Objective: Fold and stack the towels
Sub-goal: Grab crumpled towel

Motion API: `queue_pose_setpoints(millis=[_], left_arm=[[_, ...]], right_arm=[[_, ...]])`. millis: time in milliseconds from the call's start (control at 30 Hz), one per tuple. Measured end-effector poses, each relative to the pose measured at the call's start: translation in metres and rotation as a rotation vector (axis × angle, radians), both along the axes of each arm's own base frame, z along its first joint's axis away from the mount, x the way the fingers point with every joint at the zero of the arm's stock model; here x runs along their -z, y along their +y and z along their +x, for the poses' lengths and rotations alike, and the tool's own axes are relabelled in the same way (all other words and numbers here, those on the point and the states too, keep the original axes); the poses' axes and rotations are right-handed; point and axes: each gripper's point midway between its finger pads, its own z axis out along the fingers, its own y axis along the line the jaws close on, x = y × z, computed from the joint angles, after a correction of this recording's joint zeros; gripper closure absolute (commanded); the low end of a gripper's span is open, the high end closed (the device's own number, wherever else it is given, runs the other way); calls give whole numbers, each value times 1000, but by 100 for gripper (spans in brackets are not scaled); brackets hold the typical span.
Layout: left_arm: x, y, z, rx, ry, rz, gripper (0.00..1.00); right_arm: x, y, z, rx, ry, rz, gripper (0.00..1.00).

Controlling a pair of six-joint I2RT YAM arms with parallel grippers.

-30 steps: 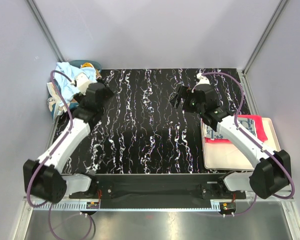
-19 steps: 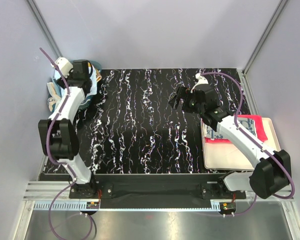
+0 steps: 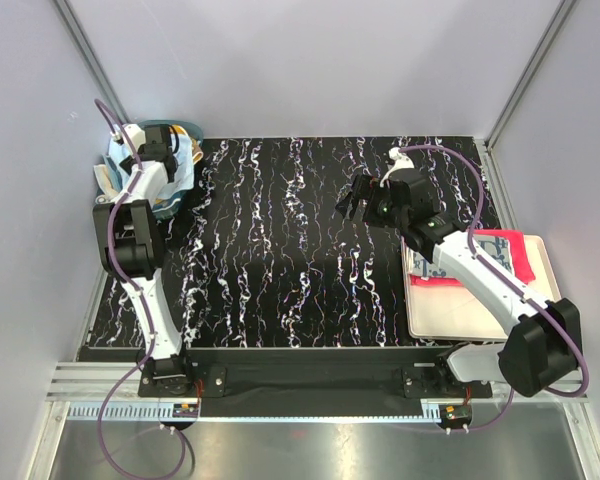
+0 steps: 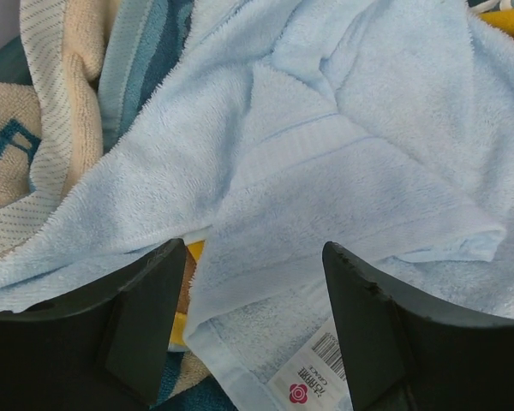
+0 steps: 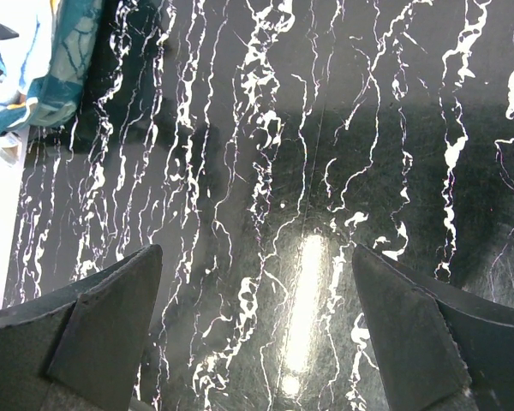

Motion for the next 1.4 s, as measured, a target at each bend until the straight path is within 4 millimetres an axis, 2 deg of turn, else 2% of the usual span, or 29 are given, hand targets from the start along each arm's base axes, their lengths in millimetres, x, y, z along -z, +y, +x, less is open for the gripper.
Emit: queue_pose_setpoints(millis=[267, 500, 633, 700, 733, 833, 867, 1033, 1100, 1200, 1333, 1400], left_arm=[[3, -5, 3, 20, -8, -32, 33], [21, -11, 5, 24, 4, -73, 38], [28, -12, 5, 23, 10, -85, 52], [28, -12, 6, 21, 5, -92, 65], [28, -13, 6, 23, 4, -93, 75], [28, -13, 6, 31, 5, -94, 90], [28, -14, 7, 32, 5, -96, 100], [23, -14, 7, 47, 2, -92, 100], [15, -16, 6, 56, -17, -87, 100], [-8, -24, 2, 98, -62, -70, 100], [-65, -49, 1, 199, -179, -20, 100], [-103, -70, 2, 261, -252, 14, 100]], right_arm=[[9, 1, 2, 0, 20, -10, 0], [10, 1, 2, 0, 24, -12, 0], [14, 2, 3, 0, 32, -15, 0], [15, 2, 3, 0, 34, -16, 0], [15, 2, 3, 0, 35, -17, 0], [15, 2, 3, 0, 35, -17, 0], [15, 2, 3, 0, 35, -17, 0], [15, 3, 3, -5, 36, -14, 0], [15, 3, 2, -9, 37, -12, 0], [14, 5, 1, -21, 39, -5, 0], [14, 6, 2, -23, 34, -2, 0], [14, 6, 2, -23, 35, -3, 0]])
